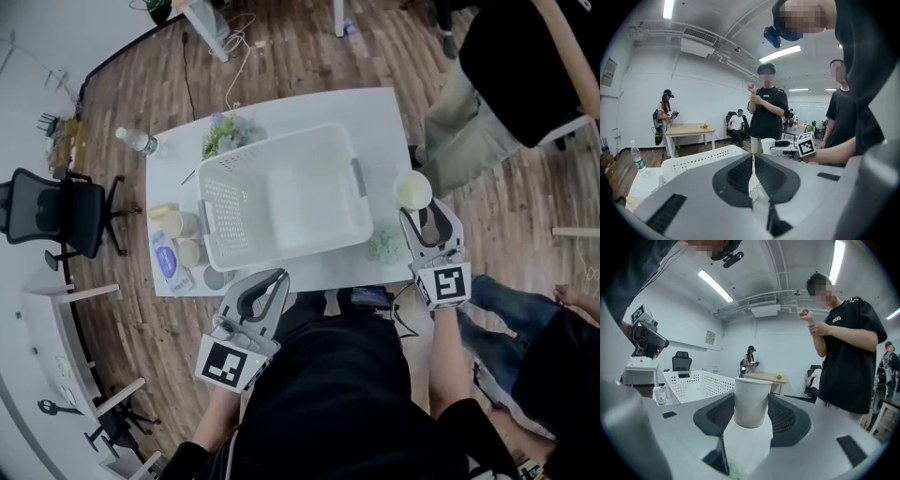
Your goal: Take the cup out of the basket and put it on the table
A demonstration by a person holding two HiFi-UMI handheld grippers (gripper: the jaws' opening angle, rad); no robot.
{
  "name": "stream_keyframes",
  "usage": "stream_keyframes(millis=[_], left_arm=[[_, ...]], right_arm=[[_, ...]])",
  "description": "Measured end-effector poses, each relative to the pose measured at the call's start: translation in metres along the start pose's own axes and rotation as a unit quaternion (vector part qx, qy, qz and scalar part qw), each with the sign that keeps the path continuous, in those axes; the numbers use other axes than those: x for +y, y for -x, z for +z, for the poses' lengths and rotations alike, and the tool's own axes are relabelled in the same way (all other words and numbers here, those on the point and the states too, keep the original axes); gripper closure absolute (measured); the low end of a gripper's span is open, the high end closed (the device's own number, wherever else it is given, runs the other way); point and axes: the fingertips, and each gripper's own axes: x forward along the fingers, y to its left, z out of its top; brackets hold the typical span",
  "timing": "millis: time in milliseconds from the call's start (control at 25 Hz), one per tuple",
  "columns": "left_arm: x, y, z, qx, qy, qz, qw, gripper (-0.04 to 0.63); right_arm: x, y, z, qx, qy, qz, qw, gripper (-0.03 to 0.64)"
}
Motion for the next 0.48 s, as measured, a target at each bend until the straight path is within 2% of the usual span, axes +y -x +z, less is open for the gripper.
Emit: stream_keyframes(millis=[120, 280, 480], left_arm=[[-0.001, -0.004, -0.006, 0.015, -0.019, 0.008, 0.9997, 0.575], [-0.006, -0.007, -0.014, 0.036, -0.010, 0.019, 0.9991, 0.575], [-0.019, -0.010, -0.020, 0.036, -0.006, 0.018, 0.9992, 0.575]], right_arm=[[-0.007, -0.021, -0.044, 0.033, 0.000, 0.008, 0.999, 0.388], [-0.003, -0.048, -0.094, 0.073, -0.004, 0.027, 0.997, 0.388], [0.000, -0.069, -0.144, 0.116, -0.012, 0.045, 0.992, 0.388]])
